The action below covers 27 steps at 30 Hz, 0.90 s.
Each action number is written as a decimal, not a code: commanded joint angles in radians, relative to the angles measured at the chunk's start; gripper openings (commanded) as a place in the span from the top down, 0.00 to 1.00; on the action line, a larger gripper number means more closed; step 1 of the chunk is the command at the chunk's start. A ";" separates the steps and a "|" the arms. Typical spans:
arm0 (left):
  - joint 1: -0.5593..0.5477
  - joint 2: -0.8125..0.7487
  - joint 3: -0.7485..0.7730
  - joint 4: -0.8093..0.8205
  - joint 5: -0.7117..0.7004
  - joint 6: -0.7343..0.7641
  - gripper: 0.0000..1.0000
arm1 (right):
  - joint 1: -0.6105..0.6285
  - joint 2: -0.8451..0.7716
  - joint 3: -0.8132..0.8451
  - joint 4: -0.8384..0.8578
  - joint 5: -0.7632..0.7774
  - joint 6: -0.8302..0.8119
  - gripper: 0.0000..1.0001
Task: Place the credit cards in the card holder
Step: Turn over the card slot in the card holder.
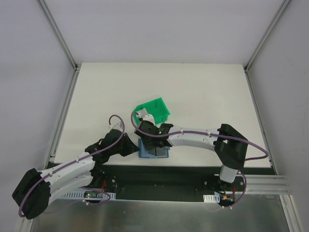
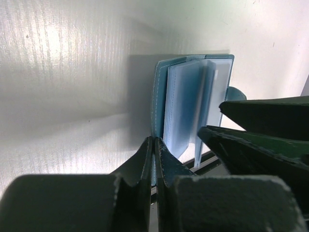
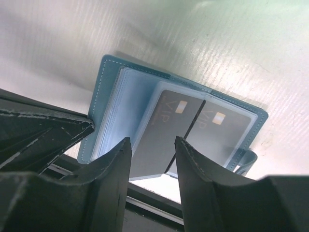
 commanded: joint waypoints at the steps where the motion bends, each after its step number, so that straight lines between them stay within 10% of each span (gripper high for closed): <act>1: 0.006 -0.003 0.001 0.017 0.002 0.012 1.00 | 0.003 -0.086 -0.018 -0.031 0.055 -0.001 0.57; 20: 0.006 -0.001 -0.004 0.017 0.001 0.009 1.00 | -0.005 -0.190 -0.136 -0.048 0.091 0.051 0.64; 27: 0.006 -0.003 -0.005 0.017 0.001 0.009 1.00 | -0.003 -0.152 -0.092 -0.100 0.114 0.040 0.49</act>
